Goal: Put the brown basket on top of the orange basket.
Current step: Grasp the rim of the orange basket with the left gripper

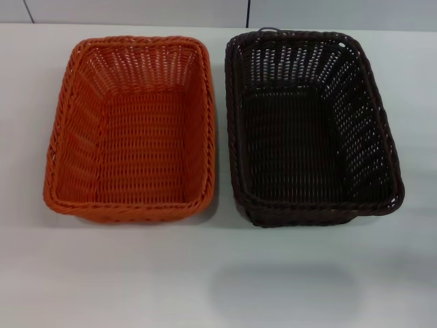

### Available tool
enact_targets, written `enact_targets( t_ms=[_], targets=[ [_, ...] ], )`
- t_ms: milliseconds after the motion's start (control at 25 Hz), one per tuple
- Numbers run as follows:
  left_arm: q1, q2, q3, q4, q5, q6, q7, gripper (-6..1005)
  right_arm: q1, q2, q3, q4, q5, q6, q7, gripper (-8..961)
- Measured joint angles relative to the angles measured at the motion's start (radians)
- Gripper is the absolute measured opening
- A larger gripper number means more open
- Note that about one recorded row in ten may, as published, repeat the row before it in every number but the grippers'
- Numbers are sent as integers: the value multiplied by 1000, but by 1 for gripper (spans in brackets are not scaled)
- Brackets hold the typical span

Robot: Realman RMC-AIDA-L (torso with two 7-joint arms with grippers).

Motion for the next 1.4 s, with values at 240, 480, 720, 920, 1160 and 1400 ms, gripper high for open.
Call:
enact_targets(
  t_ms=[240,480,720,920,1160,1400],
  targets=[
    [3,45,101,96,2,-178,-105,768,4,0,-9,-1,3,-6,0,760],
    [73,182,124,430,304,-546,-440,768,7,-2,-7,-2,5,-11,-1,759],
    [164,243,13,788,843,-644,-1079,769,18,-4,-4,0,6,-17,-1,760],
    [202,164,-109,1009,1254,-736,-1341,769,20,-4,0,-1,6,-22,0,760],
    [187,29,-197,1126,1525,-937,-1371,769,28,-4,-1,1,6,-25,0,760],
    [87,-4,-217,1027,1470,-1157,-1163,768,30,-5,-6,6,6,-44,0,759]
  ],
)
